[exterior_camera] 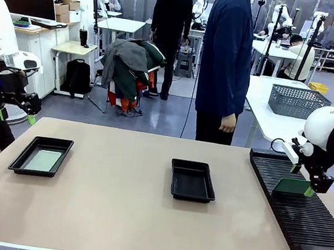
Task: Inspect and transfer BCBs to ESD trays.
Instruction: Pick up the Blank PCB from the PCB Rack and place it in the right ESD tray.
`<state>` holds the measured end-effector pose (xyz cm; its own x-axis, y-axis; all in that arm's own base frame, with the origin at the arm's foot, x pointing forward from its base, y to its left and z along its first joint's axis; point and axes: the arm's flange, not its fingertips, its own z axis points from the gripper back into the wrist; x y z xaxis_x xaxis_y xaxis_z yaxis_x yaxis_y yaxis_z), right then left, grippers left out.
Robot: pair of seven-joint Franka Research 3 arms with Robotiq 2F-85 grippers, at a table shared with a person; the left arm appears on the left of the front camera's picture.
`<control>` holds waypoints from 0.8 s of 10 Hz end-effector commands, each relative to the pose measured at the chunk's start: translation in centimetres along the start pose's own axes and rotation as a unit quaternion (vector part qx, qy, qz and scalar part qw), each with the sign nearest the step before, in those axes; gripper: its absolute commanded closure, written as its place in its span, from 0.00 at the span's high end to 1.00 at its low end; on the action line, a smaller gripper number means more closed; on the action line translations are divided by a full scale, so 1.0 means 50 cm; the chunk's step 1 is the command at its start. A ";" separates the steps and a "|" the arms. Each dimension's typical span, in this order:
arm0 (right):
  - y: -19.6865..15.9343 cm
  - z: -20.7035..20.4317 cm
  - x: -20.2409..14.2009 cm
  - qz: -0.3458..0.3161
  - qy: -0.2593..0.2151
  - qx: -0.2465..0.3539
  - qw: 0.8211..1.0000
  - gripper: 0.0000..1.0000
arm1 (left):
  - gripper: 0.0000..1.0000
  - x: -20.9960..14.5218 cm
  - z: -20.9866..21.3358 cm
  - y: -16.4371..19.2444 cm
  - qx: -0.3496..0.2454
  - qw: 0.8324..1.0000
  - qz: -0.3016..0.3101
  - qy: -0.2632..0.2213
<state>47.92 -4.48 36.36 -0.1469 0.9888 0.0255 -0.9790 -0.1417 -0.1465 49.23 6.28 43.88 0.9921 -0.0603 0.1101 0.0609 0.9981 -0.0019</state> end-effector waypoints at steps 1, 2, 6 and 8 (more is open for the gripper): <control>-0.006 -0.009 -0.023 0.008 -0.031 -0.020 0.999 1.00 | 0.90 -0.002 -0.004 0.001 -0.002 1.000 0.001 -0.003; -0.005 -0.010 -0.027 0.005 -0.036 -0.021 0.999 1.00 | 0.90 -0.002 -0.004 0.001 -0.002 1.000 0.001 -0.003; 0.001 -0.002 -0.017 -0.006 -0.029 -0.009 1.000 1.00 | 0.90 -0.002 -0.004 0.001 -0.002 1.000 0.001 -0.003; 0.001 -0.002 -0.017 -0.006 -0.029 -0.009 1.000 1.00 | 0.90 -0.002 -0.004 0.001 -0.002 1.000 0.001 -0.003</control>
<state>48.06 -5.03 36.23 -0.1464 0.9855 0.0852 -0.9776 -0.1310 -0.1645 49.23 6.28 43.88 0.9921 -0.0603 0.1101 0.0609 0.9981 -0.0019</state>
